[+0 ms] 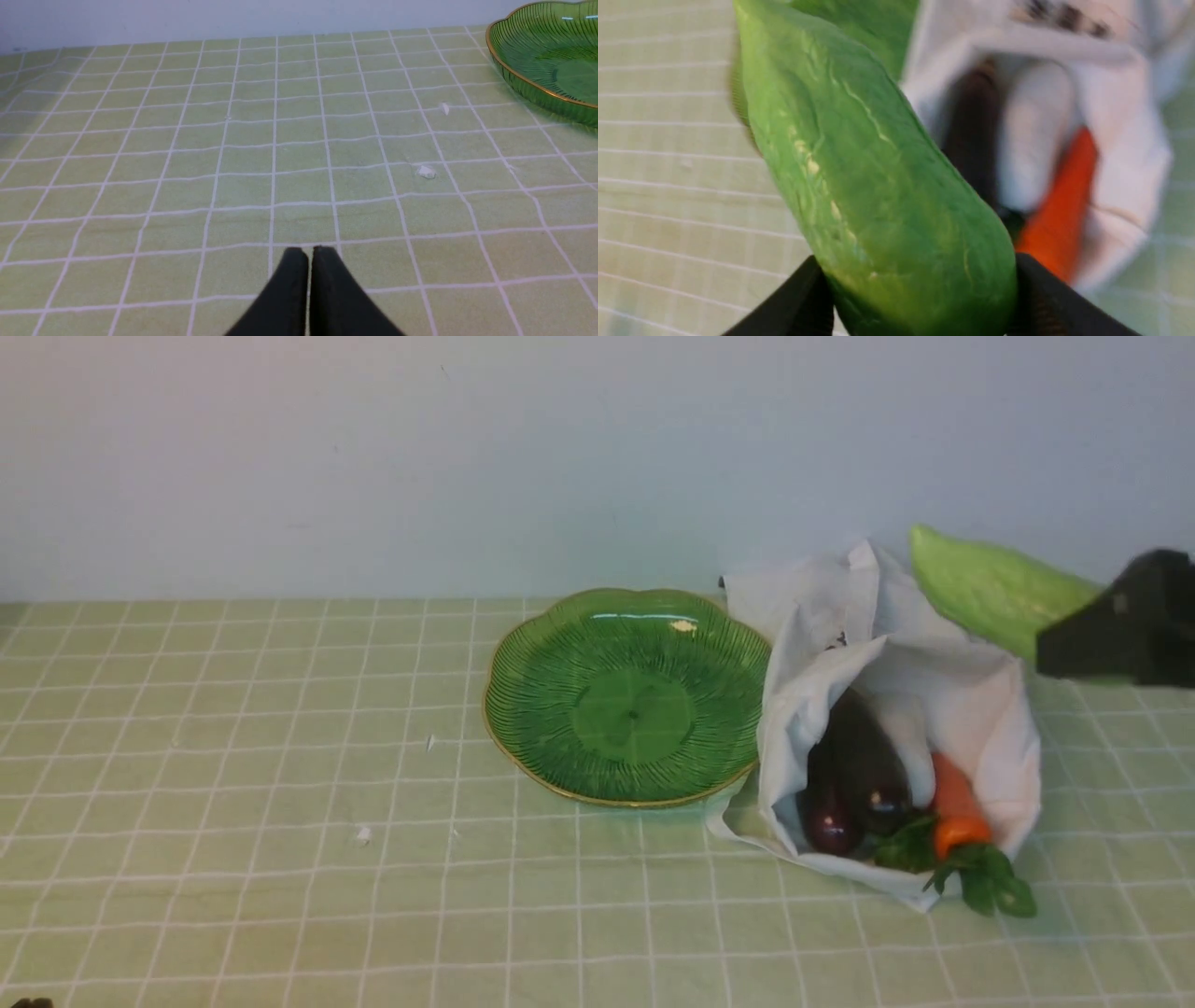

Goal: Take vegetables from bag on green coffee tablecloth place on plate.
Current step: 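Take the green vegetable out of the bag and place it on the plate with the right gripper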

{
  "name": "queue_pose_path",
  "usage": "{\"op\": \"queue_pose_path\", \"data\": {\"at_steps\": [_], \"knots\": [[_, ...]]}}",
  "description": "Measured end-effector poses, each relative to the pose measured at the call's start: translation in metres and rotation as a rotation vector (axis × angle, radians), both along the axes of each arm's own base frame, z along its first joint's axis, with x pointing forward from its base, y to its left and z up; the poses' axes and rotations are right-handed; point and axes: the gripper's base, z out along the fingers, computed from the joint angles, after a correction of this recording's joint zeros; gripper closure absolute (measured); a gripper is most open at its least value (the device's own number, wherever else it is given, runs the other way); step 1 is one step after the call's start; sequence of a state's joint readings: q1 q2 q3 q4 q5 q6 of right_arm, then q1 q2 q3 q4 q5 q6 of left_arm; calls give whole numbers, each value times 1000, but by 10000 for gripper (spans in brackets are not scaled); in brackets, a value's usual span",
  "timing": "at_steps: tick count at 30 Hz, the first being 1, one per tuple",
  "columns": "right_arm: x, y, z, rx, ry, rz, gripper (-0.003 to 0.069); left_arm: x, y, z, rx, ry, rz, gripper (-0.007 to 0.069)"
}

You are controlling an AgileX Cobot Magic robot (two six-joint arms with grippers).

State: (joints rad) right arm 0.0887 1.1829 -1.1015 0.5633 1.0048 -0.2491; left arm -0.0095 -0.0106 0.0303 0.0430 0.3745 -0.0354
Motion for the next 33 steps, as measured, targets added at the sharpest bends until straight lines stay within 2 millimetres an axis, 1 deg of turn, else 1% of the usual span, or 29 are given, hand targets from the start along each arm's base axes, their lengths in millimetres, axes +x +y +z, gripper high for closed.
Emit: {"op": "queue_pose_path", "data": {"at_steps": [1, 3, 4, 5, 6, 7, 10, 14, 15, 16, 20, 22, 23, 26, 29, 31, 32, 33], "knots": [[4, 7, 0, 23, -22, 36, 232, 0, 0, 0, 0, 0, 0, 629], [12, 30, -6, 63, -54, 133, 232, 0, 0, 0, 0, 0, 0, 629], [21, 46, -15, 76, -60, 185, 232, 0, 0, 0, 0, 0, 0, 629], [21, 48, -14, 79, -69, 192, 232, 0, 0, 0, 0, 0, 0, 629], [31, 66, -26, 77, -78, 233, 232, 0, 0, 0, 0, 0, 0, 629], [38, 74, -34, 75, -74, 237, 232, 0, 0, 0, 0, 0, 0, 629], [64, 108, -65, 46, -49, 265, 232, 0, 0, 0, 0, 0, 0, 629], [95, 143, -92, 22, -25, 298, 232, 0, 0, 0, 0, 0, 0, 629], [98, 146, -94, 19, -24, 302, 232, 0, 0, 0, 0, 0, 0, 629], [108, 157, -102, 7, -22, 319, 232, 0, 0, 0, 0, 0, 0, 629], [126, 170, -120, -9, -16, 320, 232, 0, 0, 0, 0, 0, 0, 629], [136, 173, -133, -21, -16, 293, 232, 0, 0, 0, 0, 0, 0, 629], [136, 173, -135, -22, -17, 290, 232, 0, 0, 0, 0, 0, 0, 629], [146, 173, -152, -51, -26, 257, 223, 0, 0, 0, 0, 0, 0, 629], [148, 174, -162, -61, -13, 254, 172, 0, 0, 0, 0, 0, 0, 629], [149, 174, -163, -63, -11, 255, 144, 0, 0, 0, 0, 0, 0, 629], [149, 174, -164, -67, -11, 257, 109, 0, 0, 0, 0, 0, 0, 629], [149, 174, -164, -69, -12, 258, 104, 0, 0, 0, 0, 0, 0, 629]]}}
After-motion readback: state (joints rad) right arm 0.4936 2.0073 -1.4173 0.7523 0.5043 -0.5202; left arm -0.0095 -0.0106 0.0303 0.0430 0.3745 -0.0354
